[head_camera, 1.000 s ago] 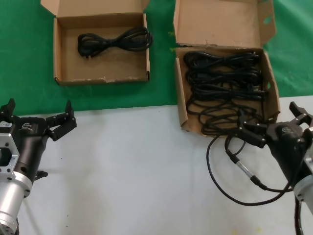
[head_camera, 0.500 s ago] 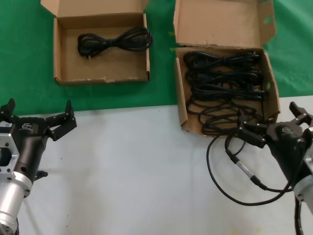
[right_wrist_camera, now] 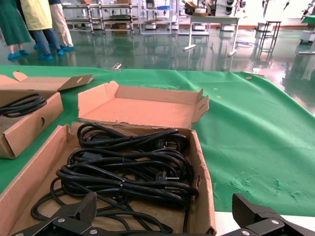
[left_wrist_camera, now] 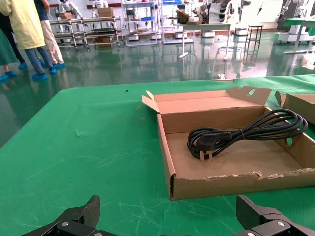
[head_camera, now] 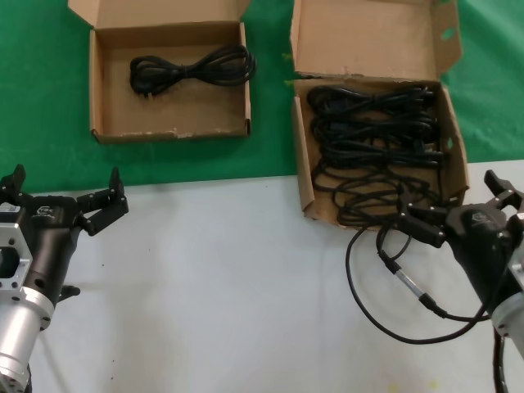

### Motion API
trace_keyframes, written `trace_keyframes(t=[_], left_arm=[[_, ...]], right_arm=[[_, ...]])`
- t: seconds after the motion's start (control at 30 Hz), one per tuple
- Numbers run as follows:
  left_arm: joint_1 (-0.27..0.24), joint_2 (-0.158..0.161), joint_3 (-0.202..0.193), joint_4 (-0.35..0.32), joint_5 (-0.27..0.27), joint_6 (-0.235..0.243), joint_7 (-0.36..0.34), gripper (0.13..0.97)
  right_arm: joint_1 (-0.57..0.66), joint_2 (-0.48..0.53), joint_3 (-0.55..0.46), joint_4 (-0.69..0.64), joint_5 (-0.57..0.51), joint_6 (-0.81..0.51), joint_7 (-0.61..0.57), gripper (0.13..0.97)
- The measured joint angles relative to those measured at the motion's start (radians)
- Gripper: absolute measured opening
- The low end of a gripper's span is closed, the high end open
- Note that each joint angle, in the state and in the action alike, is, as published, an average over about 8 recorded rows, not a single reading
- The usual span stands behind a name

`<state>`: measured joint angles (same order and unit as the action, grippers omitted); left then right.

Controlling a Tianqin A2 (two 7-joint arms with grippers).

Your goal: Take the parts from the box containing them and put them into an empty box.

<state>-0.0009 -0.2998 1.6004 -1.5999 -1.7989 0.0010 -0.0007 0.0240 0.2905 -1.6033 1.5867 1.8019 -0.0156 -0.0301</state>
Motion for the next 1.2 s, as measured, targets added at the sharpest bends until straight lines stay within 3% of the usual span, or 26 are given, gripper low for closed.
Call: trace_keyframes(t=[1.2], left_arm=[[0.000,0.000,0.000,0.000,0.000,0.000,0.000,0.966]], right_arm=[[0.000,0.000,0.000,0.000,0.000,0.000,0.000,0.966]])
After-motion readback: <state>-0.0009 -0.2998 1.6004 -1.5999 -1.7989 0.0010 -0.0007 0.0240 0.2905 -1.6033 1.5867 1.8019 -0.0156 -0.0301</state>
